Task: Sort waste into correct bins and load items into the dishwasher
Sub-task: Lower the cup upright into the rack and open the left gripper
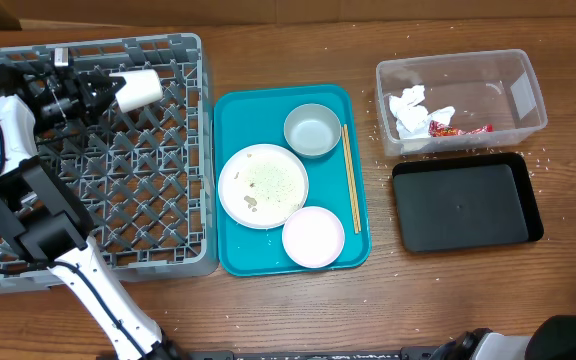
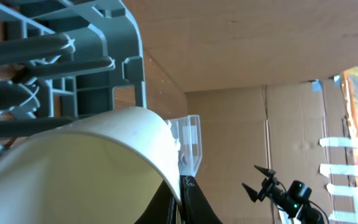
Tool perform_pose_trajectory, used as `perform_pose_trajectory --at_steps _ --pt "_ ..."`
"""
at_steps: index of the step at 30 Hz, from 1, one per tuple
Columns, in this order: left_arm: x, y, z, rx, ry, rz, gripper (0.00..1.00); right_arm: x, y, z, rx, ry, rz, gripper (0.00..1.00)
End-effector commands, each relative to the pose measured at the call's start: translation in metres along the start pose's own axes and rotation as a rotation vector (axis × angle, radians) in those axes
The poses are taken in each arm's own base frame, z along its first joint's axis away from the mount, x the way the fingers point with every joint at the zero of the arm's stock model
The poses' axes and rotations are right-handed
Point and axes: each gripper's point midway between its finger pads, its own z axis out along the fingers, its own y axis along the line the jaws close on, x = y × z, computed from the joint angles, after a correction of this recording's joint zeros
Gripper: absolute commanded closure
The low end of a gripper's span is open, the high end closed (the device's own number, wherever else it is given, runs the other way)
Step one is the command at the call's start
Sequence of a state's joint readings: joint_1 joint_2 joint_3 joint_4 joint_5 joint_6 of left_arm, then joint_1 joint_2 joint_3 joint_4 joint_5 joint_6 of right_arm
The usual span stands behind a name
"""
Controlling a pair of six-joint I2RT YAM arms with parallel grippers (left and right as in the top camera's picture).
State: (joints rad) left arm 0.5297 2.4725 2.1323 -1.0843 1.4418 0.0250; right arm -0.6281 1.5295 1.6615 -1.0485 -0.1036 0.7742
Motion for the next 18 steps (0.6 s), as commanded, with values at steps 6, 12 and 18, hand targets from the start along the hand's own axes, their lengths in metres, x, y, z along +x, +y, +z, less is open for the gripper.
perform_pose_trajectory --at_steps 6,12,18 --pt "0.005 -0.003 0.008 0.051 0.015 -0.024 0.95 -0.007 0.008 -0.017 -0.033 -0.043 -0.001 0.00" --pt "0.009 0.006 0.016 -0.007 0.035 -0.051 0.96 -0.007 0.008 -0.017 -0.033 -0.043 -0.001 0.00" --pt "0.010 0.014 0.018 -0.053 0.039 -0.067 0.96 -0.007 0.008 -0.017 -0.033 -0.043 -0.001 0.00"
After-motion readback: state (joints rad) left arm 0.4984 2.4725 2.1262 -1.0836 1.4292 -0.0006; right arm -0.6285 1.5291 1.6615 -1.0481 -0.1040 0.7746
